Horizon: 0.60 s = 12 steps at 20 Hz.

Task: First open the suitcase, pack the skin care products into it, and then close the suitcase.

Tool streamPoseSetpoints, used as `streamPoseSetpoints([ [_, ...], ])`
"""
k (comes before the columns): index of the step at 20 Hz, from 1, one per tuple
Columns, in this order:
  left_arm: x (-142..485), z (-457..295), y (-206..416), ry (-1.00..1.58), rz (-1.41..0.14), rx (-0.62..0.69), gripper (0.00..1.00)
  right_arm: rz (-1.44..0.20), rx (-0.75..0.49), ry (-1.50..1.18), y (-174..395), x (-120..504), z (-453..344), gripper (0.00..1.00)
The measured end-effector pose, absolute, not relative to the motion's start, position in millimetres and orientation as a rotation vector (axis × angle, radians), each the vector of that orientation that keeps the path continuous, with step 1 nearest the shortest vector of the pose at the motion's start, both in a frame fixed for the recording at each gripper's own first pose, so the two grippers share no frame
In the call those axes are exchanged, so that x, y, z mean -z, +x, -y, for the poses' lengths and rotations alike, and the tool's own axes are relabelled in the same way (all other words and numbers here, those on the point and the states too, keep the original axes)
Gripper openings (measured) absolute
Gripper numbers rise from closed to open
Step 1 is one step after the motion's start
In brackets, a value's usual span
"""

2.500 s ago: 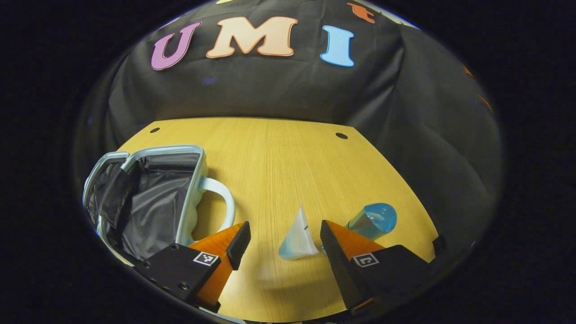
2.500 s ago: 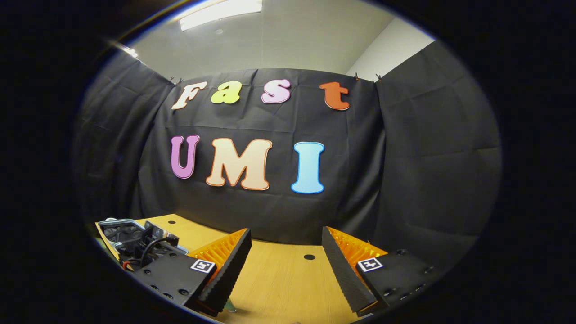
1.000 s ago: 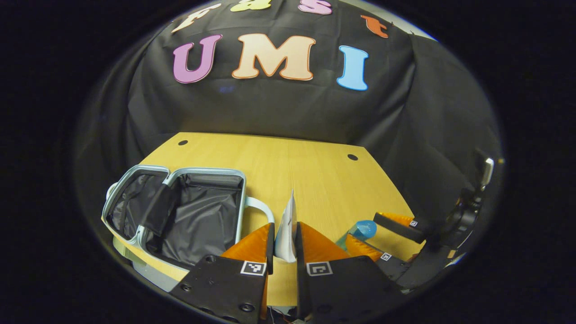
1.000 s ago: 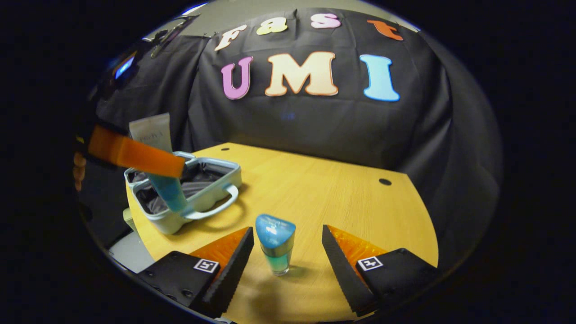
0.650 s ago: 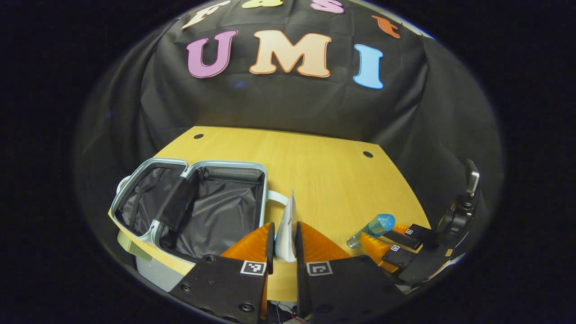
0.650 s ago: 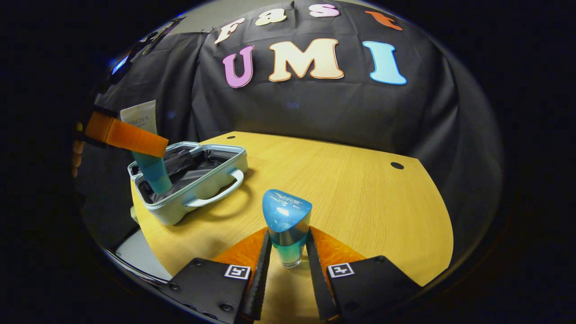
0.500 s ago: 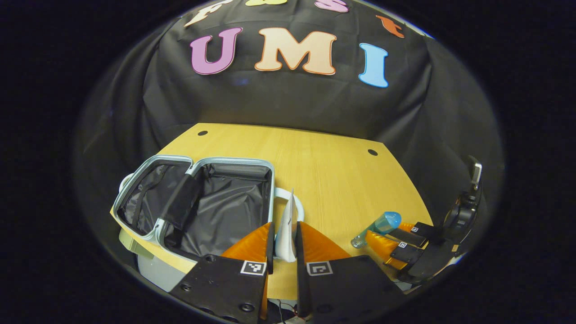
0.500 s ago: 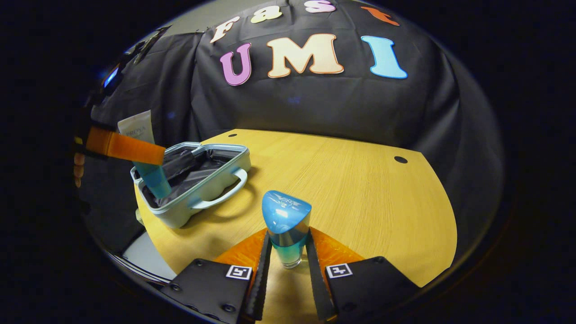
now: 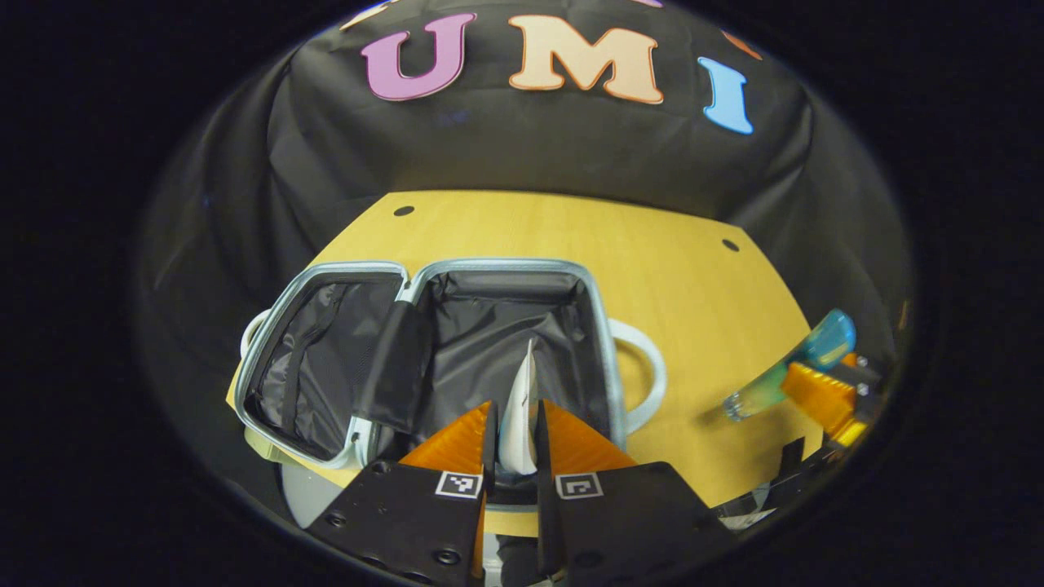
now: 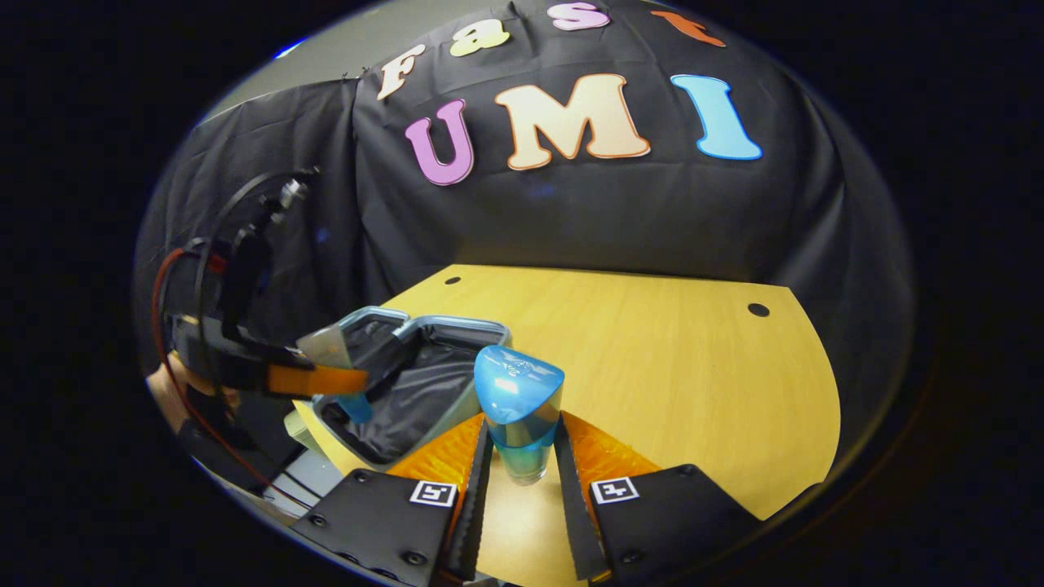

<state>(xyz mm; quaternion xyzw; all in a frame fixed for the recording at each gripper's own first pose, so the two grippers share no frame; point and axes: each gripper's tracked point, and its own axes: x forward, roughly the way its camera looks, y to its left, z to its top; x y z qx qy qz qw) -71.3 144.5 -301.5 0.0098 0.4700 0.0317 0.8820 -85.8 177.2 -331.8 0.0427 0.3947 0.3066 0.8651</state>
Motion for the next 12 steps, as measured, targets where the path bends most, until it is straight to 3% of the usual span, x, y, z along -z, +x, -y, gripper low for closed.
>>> streamPoseSetpoints([
  [12, 366, -175, -61, -0.068, -1.163, 0.040, 0.18, -0.976, -0.713, 0.163, -112, 316, -292, 0.45],
])
